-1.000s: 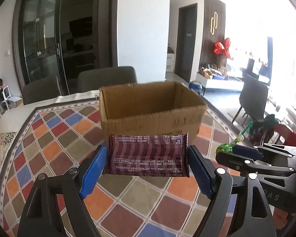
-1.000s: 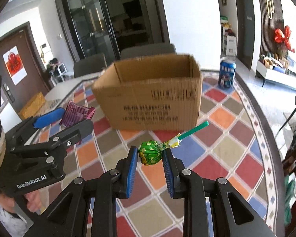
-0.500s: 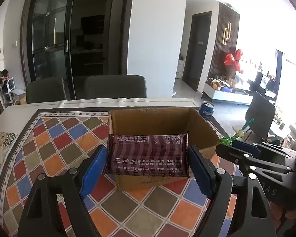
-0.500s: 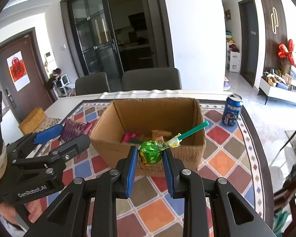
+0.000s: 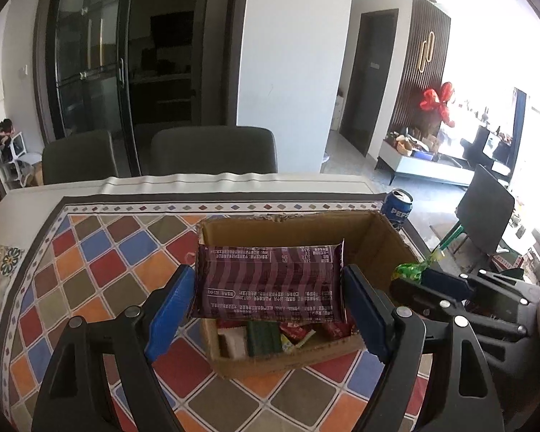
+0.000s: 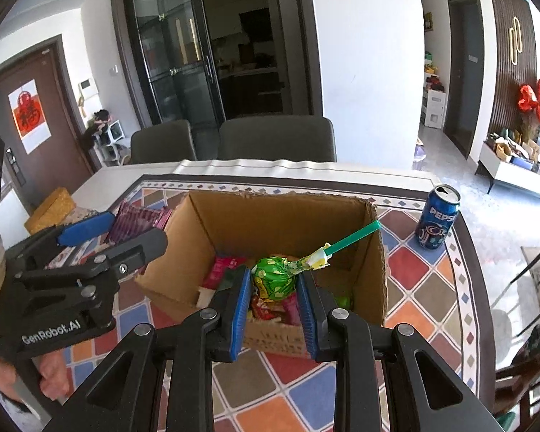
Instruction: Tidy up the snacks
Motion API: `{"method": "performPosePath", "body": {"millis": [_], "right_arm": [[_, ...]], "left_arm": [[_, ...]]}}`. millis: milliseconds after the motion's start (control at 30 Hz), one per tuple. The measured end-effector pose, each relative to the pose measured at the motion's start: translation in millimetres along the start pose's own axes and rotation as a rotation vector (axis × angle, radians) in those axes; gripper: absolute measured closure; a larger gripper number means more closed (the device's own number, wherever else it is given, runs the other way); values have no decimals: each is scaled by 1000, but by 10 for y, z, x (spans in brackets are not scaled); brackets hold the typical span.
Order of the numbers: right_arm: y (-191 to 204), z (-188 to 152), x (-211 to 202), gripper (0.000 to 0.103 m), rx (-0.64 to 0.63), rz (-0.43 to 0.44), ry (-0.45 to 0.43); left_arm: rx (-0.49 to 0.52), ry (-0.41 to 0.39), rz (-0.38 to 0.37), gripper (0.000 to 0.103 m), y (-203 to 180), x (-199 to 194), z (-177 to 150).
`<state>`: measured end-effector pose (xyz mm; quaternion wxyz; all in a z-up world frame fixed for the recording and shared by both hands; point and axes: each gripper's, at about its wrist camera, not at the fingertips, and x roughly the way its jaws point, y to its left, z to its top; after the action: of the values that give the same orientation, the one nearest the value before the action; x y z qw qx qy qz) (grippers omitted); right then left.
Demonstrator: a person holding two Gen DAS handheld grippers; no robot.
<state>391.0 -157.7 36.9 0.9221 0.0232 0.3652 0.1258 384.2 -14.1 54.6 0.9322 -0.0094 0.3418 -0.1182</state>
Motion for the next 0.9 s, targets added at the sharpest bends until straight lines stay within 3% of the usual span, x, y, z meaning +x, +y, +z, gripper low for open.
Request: {"method": "performPosePath", "body": {"millis": [100,267,333,367,900], "right_arm": [[-13,24,97,76,1,-7,14],[-48,115,216,74,7,-23,22],[-88,142,255,51,16,-33,42],[-107,153,258,49,27,-38,44],[-60,-71,-149,47,38,-73,-9]], "left_arm": [[4,18,-11,18,-19,88,64],[6,22,43,12,6,182,130],[-3,12,64,4,34,174,121],[-5,9,68,3,57,180,125],[79,-71,181,1,-57,-439,-240]]}}
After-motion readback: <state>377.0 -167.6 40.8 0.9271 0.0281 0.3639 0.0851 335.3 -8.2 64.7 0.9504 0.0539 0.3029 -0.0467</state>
